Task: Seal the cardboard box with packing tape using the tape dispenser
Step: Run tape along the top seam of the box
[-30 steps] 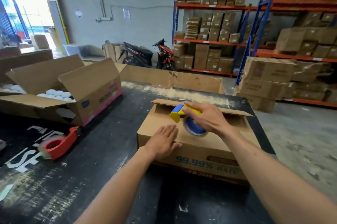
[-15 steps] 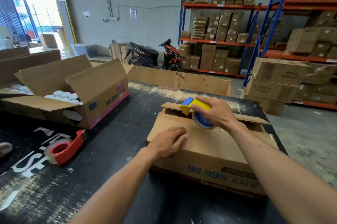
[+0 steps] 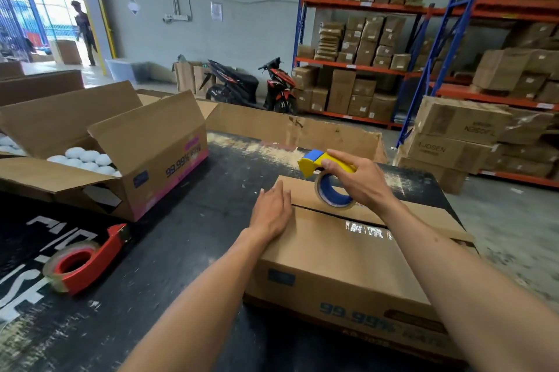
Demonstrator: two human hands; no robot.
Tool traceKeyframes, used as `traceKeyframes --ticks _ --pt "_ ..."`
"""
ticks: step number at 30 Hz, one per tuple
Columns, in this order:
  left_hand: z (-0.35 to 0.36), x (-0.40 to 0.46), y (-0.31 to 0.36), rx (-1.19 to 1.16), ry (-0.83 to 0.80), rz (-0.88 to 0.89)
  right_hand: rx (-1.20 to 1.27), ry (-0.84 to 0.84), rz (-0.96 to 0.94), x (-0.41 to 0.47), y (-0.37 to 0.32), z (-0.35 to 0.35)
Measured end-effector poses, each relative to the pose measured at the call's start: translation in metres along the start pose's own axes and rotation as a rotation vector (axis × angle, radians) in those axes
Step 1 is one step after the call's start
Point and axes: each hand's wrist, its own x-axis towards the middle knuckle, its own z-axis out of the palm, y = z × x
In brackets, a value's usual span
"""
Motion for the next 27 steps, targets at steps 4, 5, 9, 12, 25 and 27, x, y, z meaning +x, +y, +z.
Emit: traceKeyframes --ticks 4,5,9,12,25,27 --pt "-0.016 0.019 -0.001 -0.526 0.073 -0.316 -0.015 -0.037 -0.013 0.005 0.008 0.012" --pt "-0.023 0.026 -0.003 -0.656 0.034 -0.380 -0.015 -0.049 -0.022 0.006 0.010 0.014" --pt "-0.030 0.035 -0.009 -0.808 -0.148 -0.451 0.016 -0.080 -0.077 0.009 0.016 0.022" --pt "-0.024 0.038 -0.011 -0.802 -0.175 -0.492 0.047 -0.089 -0.087 0.012 0.021 0.028" --pt "-0.023 0.036 0.003 -0.865 0.000 -0.482 0.049 -0.107 -0.161 0.015 0.027 0.032" --pt "-0.022 0.036 0.006 -0.860 0.031 -0.476 0.032 -0.102 -0.170 0.016 0.030 0.033"
